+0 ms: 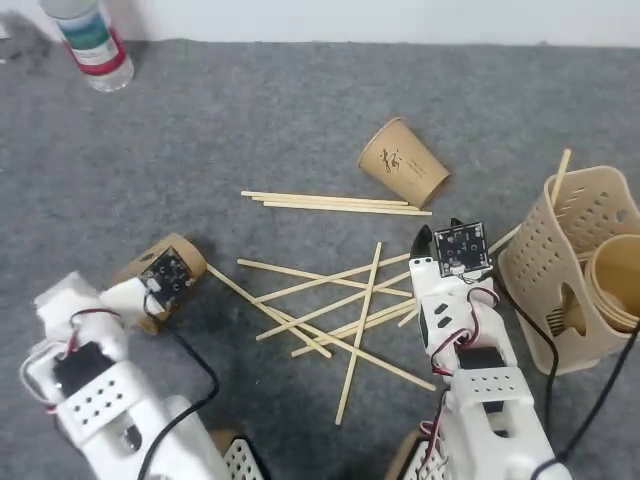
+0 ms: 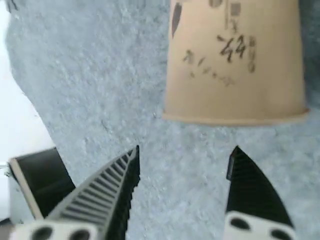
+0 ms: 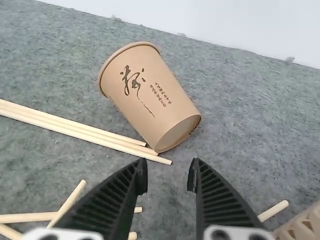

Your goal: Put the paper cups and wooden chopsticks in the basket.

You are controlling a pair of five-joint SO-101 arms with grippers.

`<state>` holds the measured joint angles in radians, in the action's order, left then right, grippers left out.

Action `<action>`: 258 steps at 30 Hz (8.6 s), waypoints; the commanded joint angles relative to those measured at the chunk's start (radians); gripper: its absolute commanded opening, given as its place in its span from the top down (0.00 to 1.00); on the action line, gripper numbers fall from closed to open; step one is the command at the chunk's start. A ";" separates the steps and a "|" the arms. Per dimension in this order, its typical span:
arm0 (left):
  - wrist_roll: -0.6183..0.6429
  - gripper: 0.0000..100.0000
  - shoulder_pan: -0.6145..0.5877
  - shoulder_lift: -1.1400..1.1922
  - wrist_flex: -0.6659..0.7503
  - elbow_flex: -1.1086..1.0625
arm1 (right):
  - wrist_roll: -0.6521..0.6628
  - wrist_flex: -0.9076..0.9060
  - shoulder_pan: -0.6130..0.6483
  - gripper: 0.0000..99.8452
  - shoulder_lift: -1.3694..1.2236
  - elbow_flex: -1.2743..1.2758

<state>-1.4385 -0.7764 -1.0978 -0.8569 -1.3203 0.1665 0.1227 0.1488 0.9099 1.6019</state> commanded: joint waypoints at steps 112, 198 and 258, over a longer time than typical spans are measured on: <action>1.000 0.99 0.594 1.056 -0.896 1.584 | -0.002 0.019 0.045 0.85 0.028 -0.012; 1.547 0.99 1.260 0.267 -0.315 0.705 | 0.120 -0.905 0.292 0.96 0.025 -0.764; 1.642 0.56 0.539 -0.241 0.025 0.067 | 0.216 -1.515 0.209 0.99 -0.081 -1.645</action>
<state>0.1880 -0.2194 -1.3249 -0.8784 -1.2098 0.3613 -1.2336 0.3713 0.9114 0.1949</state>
